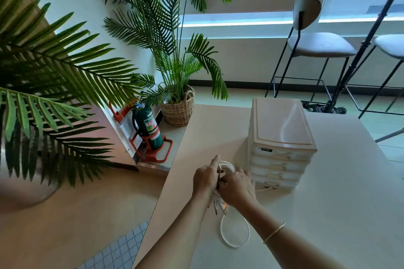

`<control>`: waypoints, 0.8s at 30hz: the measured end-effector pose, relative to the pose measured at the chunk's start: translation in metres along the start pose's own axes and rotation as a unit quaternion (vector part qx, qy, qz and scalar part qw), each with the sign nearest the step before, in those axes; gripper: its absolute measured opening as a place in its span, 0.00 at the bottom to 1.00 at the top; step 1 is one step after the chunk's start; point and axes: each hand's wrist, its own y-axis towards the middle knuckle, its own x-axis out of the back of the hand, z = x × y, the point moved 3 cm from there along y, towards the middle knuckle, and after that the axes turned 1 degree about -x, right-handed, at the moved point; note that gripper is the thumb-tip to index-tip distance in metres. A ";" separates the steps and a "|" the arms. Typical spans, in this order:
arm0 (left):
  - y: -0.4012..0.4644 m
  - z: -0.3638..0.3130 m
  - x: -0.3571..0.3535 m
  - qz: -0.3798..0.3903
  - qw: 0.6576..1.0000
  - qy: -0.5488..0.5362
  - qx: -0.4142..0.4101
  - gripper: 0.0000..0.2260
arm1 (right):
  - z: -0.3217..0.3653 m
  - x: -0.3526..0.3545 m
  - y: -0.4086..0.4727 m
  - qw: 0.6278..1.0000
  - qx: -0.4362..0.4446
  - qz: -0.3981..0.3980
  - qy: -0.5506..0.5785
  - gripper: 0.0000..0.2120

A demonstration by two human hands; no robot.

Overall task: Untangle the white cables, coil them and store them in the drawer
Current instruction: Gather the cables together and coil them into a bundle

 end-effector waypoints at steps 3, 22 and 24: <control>0.001 -0.002 0.002 -0.016 0.999 0.032 -0.024 0.21 | 0.000 -0.004 0.002 0.999 0.003 0.017 0.029 0.15; 0.001 -0.011 0.001 -0.013 0.995 0.041 -0.089 0.22 | 0.000 -0.003 -0.008 0.985 0.022 -0.082 0.151 0.13; 0.001 -0.009 0.001 -0.005 0.996 0.036 -0.077 0.22 | 0.002 -0.003 -0.012 0.984 0.013 -0.067 0.164 0.20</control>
